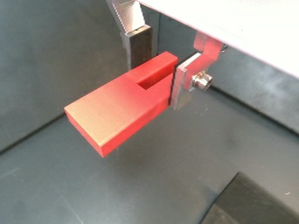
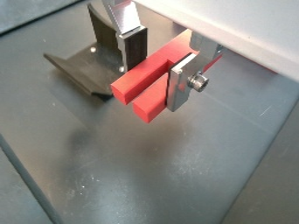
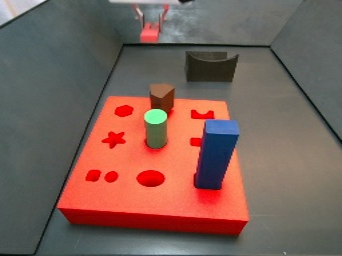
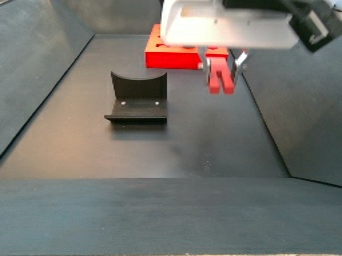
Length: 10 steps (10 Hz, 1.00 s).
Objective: Pick up the double-square object. Move up. Rotate the double-square object. Place the double-square object on the fixture. Regrasp the double-square object. Move to above the board. Insert the double-square object.
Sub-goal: Place the double-square object on the fixture.
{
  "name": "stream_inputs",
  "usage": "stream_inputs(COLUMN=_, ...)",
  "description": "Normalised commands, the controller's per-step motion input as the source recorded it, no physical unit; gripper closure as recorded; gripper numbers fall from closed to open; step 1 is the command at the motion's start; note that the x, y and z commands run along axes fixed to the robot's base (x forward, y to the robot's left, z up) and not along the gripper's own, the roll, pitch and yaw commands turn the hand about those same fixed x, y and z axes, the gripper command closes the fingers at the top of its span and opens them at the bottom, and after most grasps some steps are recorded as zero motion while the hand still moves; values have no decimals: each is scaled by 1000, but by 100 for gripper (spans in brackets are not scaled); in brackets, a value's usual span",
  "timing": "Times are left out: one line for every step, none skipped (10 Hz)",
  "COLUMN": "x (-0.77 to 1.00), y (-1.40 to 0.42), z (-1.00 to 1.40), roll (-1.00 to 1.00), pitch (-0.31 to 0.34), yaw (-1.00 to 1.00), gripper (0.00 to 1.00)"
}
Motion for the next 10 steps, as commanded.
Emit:
stream_inputs(x=-33, y=12, z=1000, roll=72, pitch=40, yaw=-15, gripper=100)
stream_inputs(x=-34, y=12, z=1000, roll=75, pitch=43, yaw=-11, gripper=100)
stream_inputs(x=-25, y=13, z=754, roll=86, pitch=53, yaw=-2, gripper=100)
stream_inputs(x=-21, y=12, z=650, roll=88, pitch=60, yaw=3, gripper=100)
stream_inputs(x=-9, y=11, z=441, roll=94, pitch=71, yaw=9, gripper=100)
stream_inputs(x=-4, y=9, z=337, roll=95, pitch=79, yaw=13, gripper=100)
stream_inputs(x=1000, y=-444, z=-351, roll=-212, pitch=290, yaw=120, gripper=100)
stream_inputs(x=1000, y=-441, z=-444, roll=-215, pitch=294, yaw=125, gripper=100)
stream_inputs(x=1000, y=-305, z=-379, roll=-198, pitch=234, yaw=101, gripper=100)
stream_inputs(x=1000, y=-223, z=-276, roll=-194, pitch=164, yaw=70, gripper=100)
